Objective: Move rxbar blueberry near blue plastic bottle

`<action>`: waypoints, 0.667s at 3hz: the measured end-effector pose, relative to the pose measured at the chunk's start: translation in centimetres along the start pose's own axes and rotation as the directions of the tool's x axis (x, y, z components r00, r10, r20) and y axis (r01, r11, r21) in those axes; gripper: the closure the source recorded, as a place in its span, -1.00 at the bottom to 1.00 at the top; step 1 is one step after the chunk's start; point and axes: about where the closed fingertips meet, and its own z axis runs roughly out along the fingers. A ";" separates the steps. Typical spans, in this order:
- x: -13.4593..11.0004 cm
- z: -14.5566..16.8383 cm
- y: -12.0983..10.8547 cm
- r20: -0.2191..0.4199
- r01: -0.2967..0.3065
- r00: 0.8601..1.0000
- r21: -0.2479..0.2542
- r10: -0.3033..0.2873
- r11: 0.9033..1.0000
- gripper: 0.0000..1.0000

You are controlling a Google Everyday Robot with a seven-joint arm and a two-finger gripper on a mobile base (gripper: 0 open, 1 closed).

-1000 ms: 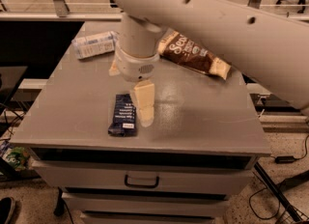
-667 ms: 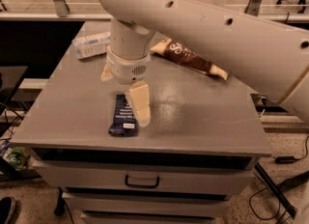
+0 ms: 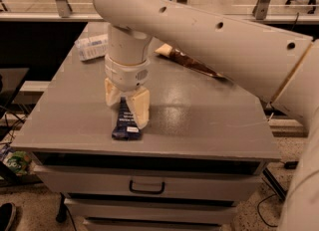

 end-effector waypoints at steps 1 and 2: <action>0.2 0.3 0.2 0.003 0.028 1.000 -0.016 -0.028 0.999 0.11; 0.1 -0.1 0.2 0.003 0.028 1.000 -0.016 -0.028 0.999 0.56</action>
Offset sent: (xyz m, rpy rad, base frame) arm -0.0064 -0.0126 0.0030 -0.0326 0.0375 0.0622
